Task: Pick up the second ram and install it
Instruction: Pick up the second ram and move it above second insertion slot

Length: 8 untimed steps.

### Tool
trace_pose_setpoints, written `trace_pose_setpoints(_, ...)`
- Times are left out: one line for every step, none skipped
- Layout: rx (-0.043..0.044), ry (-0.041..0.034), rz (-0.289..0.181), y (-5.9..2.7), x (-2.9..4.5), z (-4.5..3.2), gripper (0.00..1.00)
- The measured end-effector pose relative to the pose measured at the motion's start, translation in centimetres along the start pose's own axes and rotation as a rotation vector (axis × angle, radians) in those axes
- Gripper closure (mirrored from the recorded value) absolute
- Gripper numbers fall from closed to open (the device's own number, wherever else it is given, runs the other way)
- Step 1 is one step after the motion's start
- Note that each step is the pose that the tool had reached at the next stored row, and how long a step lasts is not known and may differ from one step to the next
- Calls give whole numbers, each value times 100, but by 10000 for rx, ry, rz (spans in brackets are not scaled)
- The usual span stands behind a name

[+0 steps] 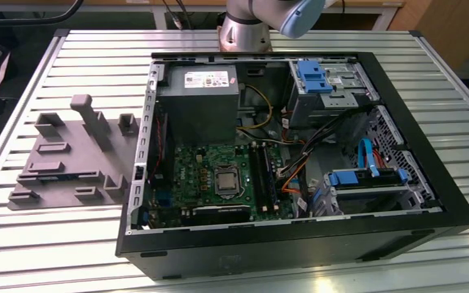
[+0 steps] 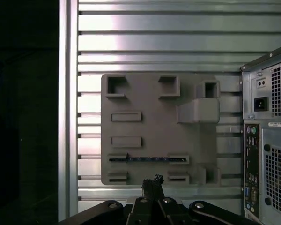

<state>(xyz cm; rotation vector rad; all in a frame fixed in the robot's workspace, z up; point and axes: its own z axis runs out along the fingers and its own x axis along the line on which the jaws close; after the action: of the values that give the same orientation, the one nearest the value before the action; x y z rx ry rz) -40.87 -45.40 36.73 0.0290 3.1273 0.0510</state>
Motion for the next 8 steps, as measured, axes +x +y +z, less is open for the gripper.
trace_pose_setpoints(-1, 2, -51, 0, 0, 0, 89)
trace_pose_setpoints(-1, 3, -106, 0, 0, 0, 89)
trace_pose_setpoints(-2, 6, -178, 0, 0, 0, 89)
trace_pose_setpoints(-3, 8, -249, 0, 0, 0, 89)
trace_pose_setpoints(-5, 10, -331, 0, 0, 1, 89)
trace_pose_setpoints(-6, 14, -417, 0, 0, 0, 89)
trace_pose_setpoints(-7, 16, -501, 0, 0, 1, 89)
trace_pose_setpoints(-8, 19, -585, 0, 0, 1, 89)
